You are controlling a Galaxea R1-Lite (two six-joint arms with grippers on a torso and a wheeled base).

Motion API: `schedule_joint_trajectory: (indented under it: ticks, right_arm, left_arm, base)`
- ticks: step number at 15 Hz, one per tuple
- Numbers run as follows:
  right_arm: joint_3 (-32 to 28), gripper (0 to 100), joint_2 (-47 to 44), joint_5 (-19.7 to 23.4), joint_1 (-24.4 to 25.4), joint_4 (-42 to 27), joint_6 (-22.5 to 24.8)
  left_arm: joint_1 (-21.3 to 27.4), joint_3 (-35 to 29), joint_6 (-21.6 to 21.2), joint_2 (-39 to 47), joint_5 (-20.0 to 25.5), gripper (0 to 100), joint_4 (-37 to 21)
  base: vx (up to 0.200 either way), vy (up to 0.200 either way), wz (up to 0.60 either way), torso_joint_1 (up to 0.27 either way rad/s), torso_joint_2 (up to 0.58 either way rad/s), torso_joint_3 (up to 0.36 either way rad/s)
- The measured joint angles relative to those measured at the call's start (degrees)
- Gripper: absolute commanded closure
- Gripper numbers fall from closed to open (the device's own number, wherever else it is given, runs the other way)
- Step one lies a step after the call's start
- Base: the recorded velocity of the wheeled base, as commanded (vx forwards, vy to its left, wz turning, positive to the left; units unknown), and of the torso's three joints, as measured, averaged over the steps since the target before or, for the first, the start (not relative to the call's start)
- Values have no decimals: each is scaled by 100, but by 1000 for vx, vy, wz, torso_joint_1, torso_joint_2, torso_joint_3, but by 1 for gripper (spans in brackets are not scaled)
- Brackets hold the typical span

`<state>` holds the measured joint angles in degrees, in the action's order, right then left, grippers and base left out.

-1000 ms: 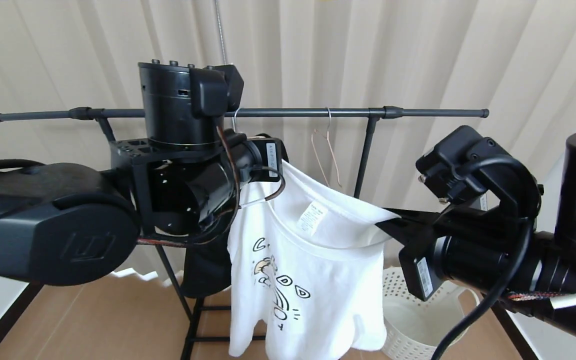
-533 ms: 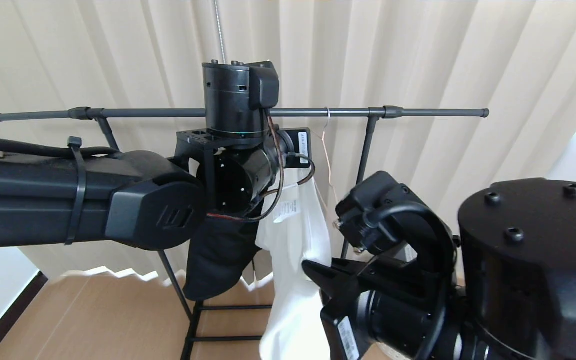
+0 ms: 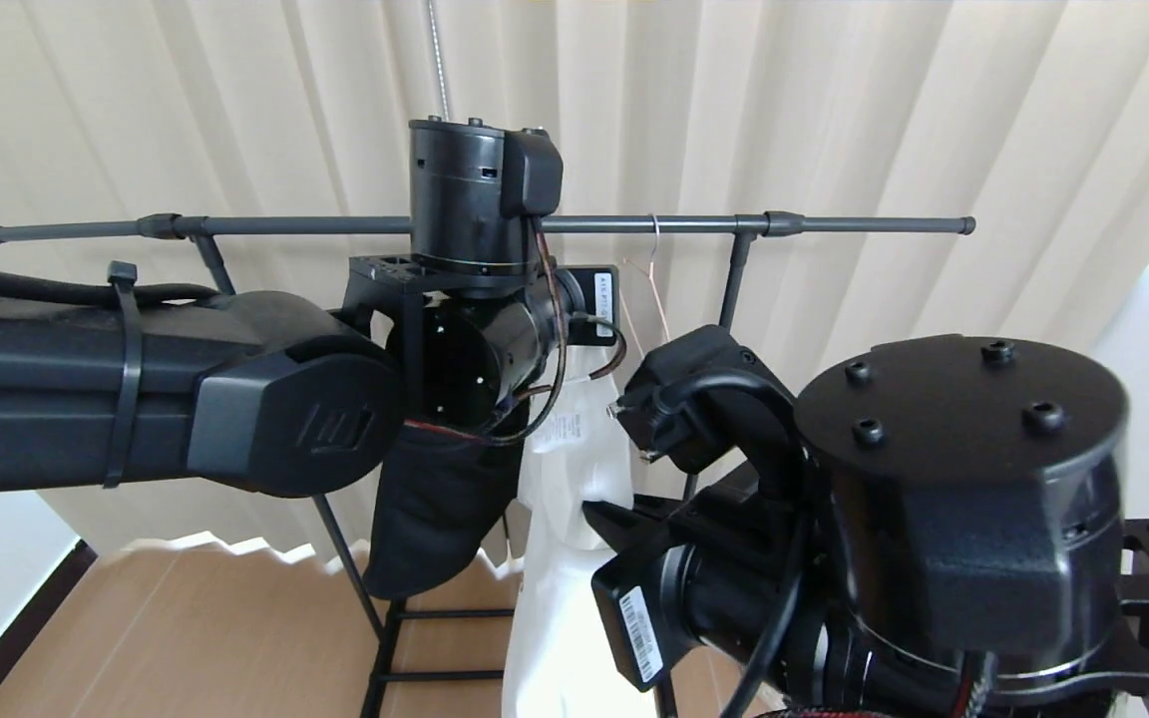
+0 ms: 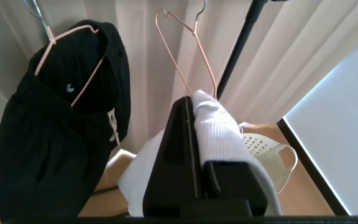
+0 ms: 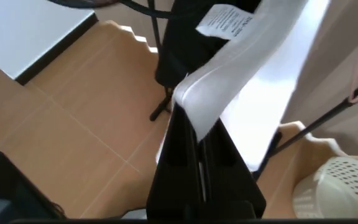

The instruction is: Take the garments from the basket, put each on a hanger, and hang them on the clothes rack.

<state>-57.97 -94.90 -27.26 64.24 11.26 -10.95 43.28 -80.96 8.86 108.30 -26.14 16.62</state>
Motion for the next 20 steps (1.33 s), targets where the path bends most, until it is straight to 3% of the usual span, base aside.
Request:
schedule_joint_trajectory:
  ticks: [3, 7, 11, 12, 13, 16, 18, 20]
  right_arm:
    - [260, 100, 273, -57, -736, -167, 797]
    - [89, 100, 229, -63, -1907, 124, 1051]
    - [-265, 100, -379, -176, -2219, 1492, 1000]
    - [-350, 100, -578, -268, -2230, 1807, 936]
    - [-457, 100, -728, -358, -2230, 1941, 828]
    - [-973, 100, -1168, -545, -2037, 1985, 74]
    - [-1174, 100, -1375, -596, -1841, 2004, -143]
    - [-1226, 100, -1474, -597, -1753, 2004, -188]
  left_arm:
    - [-119, 50, -2, -307, -18, 100, -581]
    - [-201, 507, -16, -1014, 46, 100, -2293]
    - [90, 1396, -11, -1527, 132, 100, -2586]
    - [278, 1649, 66, -1591, 391, 100, -2576]
    - [446, 1820, 197, -1627, 635, 100, -2578]
    - [1039, 1866, 1262, -1536, 1342, 100, -2537]
    - [1340, 1440, 1833, -1282, 1479, 100, -2517]
    - [1510, 1090, 2103, -1024, 1481, 100, -2515]
  base:
    - [0, 0, 0, 0, 0, 0]
    - [0, 0, 0, 0, 0, 0]
    - [0, 0, 0, 0, 0, 0]
    - [0, 0, 0, 0, 0, 0]
    - [0, 0, 0, 0, 0, 0]
    - [0, 0, 0, 0, 0, 0]
    - [0, 0, 0, 0, 0, 0]
    - [0, 0, 0, 0, 0, 0]
